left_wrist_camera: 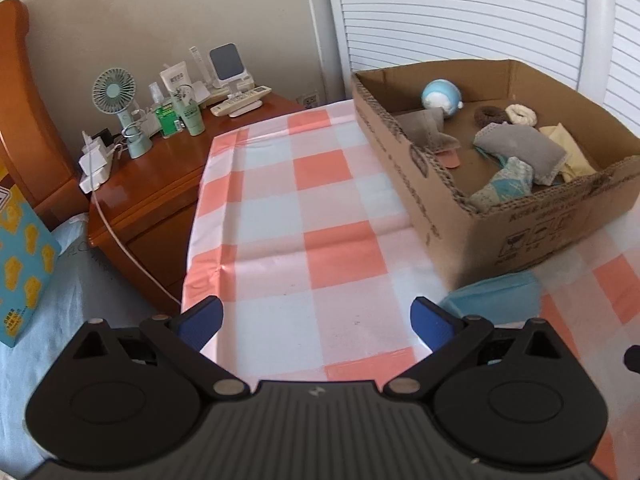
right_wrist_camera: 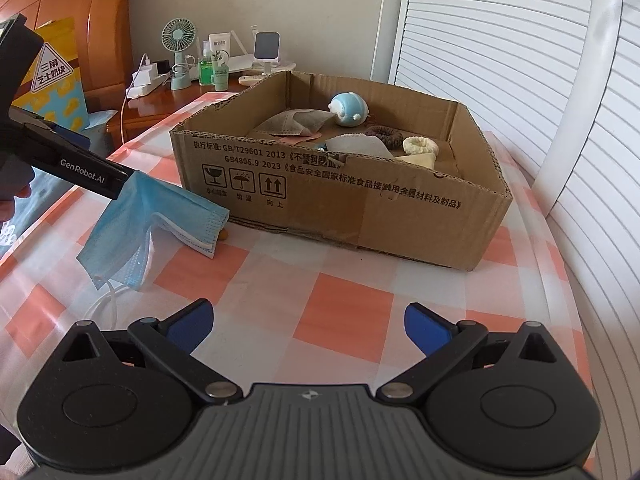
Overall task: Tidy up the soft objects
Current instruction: 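Move both tools back toward the blue face mask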
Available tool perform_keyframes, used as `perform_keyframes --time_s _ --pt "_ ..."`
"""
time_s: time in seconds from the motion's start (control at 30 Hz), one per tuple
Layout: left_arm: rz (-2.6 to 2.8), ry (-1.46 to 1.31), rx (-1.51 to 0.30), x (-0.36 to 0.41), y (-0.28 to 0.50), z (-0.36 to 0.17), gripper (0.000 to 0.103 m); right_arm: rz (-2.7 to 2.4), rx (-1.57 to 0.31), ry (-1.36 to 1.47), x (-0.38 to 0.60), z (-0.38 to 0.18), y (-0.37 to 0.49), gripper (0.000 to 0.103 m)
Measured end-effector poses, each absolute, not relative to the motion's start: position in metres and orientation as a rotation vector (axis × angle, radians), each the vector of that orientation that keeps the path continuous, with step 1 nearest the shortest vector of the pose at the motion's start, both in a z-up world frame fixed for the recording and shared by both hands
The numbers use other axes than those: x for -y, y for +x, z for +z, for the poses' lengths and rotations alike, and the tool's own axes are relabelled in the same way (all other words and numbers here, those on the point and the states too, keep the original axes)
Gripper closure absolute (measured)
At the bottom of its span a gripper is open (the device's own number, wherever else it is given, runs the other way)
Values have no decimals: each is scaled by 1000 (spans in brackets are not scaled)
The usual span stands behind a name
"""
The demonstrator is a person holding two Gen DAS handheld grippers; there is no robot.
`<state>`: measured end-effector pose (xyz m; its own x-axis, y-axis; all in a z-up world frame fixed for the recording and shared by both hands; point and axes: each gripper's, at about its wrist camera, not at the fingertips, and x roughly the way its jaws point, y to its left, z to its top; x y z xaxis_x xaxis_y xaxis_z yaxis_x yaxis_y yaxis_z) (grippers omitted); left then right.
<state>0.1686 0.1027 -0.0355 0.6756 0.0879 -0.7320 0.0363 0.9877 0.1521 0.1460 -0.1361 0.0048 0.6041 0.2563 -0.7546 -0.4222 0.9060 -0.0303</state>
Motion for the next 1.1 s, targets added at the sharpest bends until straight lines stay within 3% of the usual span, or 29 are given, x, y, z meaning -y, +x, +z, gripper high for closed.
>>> perform_keyframes --time_s 0.63,1.1 --pt "-223 167 -840 -30 153 -43 3 419 -803 -213 154 26 131 0" --pt "-16 105 -808 -93 137 -25 3 622 -862 -136 119 15 156 0"
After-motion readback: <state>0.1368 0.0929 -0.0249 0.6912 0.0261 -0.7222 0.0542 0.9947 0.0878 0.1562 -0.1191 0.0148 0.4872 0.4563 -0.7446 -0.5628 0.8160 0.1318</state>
